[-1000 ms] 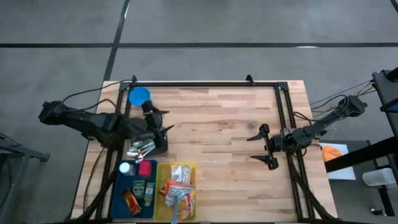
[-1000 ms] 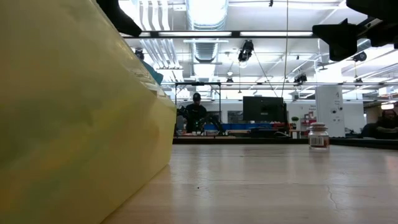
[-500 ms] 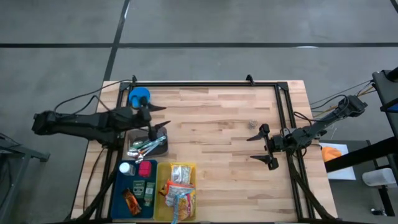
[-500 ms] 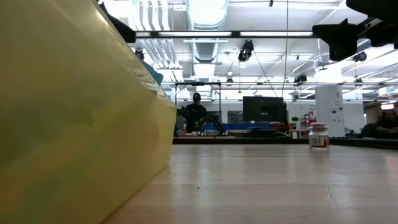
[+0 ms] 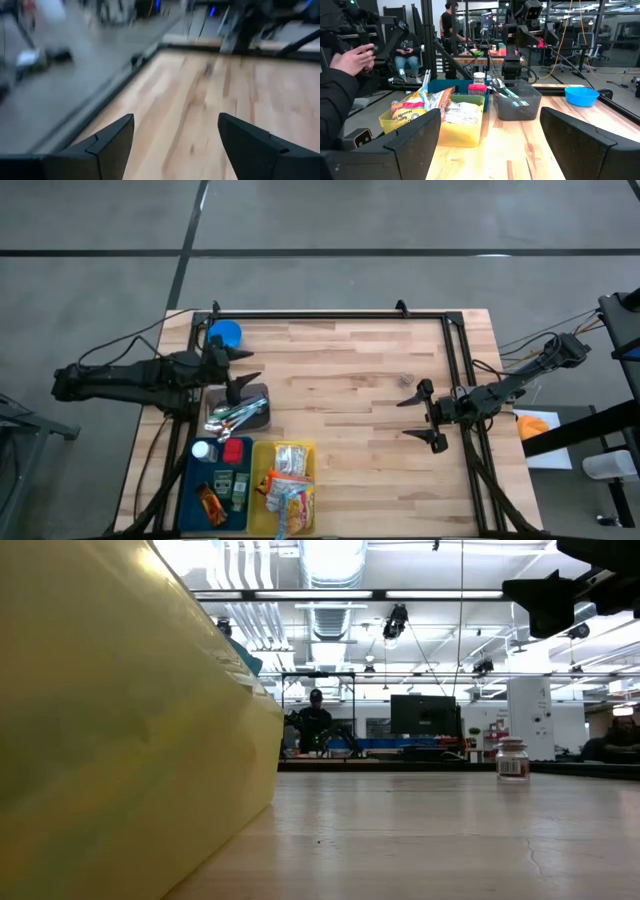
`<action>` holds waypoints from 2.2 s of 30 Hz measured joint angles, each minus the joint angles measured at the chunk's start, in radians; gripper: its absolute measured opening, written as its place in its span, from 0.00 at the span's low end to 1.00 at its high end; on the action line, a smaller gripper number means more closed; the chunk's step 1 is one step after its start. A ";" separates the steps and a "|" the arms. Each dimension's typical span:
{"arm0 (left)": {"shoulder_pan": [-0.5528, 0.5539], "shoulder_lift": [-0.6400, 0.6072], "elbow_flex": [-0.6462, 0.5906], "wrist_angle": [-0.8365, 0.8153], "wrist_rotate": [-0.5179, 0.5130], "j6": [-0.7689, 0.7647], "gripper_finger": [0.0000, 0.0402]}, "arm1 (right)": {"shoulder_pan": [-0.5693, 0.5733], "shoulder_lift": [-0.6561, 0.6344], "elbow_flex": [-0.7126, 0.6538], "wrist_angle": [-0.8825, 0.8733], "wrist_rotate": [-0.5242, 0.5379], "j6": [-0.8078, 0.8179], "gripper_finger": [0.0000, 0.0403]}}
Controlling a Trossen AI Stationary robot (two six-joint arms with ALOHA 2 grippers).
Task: Pick & Place Food Item
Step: Put the brown seasoning bottle into the blue bin
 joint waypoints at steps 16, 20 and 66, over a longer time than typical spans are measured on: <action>-0.014 0.411 0.448 -1.114 0.080 -0.792 0.72 | 0.000 0.000 0.000 0.000 0.000 0.000 0.84; -0.025 0.470 0.448 -1.113 0.148 -0.804 0.72 | 0.000 0.000 0.000 0.000 0.000 0.000 0.84; -0.159 -0.564 -0.325 0.131 0.000 -0.074 0.71 | 0.000 0.000 0.000 0.000 0.000 0.000 0.84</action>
